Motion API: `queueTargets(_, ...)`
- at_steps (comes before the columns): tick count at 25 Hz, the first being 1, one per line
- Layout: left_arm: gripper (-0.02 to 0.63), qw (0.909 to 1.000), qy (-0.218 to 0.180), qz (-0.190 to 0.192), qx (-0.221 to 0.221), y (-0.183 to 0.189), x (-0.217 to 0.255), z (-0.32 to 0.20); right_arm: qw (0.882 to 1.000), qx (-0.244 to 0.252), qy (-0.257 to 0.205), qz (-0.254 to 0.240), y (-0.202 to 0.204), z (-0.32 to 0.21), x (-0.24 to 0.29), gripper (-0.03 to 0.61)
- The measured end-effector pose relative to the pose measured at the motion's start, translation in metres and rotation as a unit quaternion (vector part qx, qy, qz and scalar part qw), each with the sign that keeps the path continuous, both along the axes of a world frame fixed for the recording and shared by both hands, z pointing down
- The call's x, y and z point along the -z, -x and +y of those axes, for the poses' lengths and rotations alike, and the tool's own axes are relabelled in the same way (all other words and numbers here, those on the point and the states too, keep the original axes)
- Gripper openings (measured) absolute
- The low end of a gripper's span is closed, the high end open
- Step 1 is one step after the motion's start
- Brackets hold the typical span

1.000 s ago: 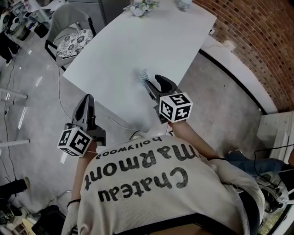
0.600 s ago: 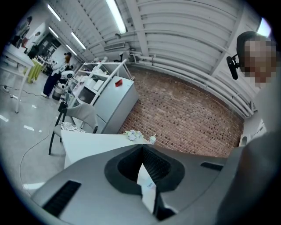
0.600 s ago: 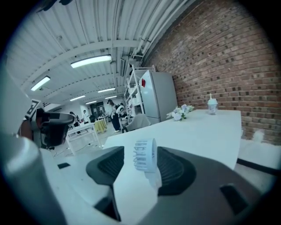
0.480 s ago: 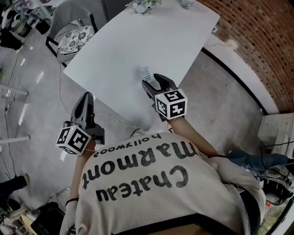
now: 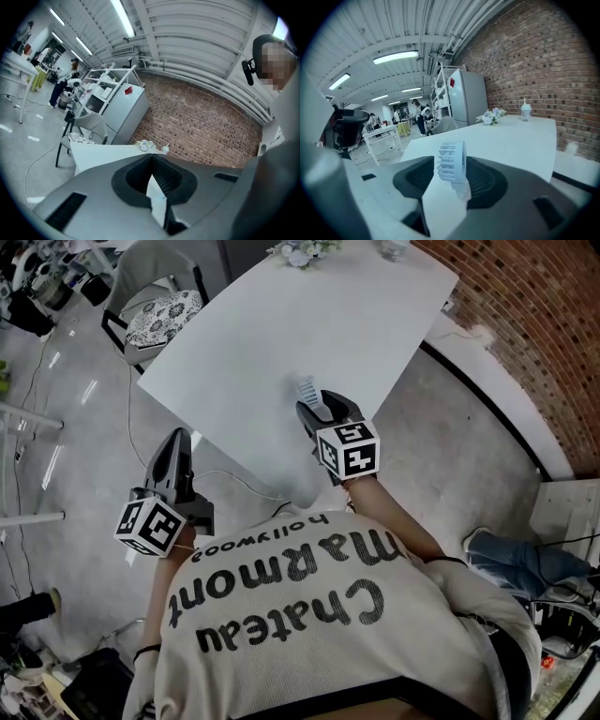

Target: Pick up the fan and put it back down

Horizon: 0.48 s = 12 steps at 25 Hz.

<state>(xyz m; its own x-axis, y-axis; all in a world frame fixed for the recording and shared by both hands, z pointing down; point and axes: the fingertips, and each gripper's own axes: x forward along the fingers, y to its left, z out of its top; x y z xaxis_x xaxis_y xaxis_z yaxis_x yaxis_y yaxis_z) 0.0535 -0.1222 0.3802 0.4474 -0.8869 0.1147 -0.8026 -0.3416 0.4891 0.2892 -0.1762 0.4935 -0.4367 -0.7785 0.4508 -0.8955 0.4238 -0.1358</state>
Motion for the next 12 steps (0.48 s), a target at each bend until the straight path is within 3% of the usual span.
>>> queueTargets(4,0.001,0.9999,-0.002,0.007,0.007,0.007,-0.004,0.0,1.0,-0.003,-0.013,0.015,0.001,-0.003,0.001,0.192)
queueTargets(12,0.001,0.9997,0.008,0.01,0.019,0.017,-0.009,0.002,0.999,-0.031,0.001,-0.009,-0.004,-0.01,0.002,0.187)
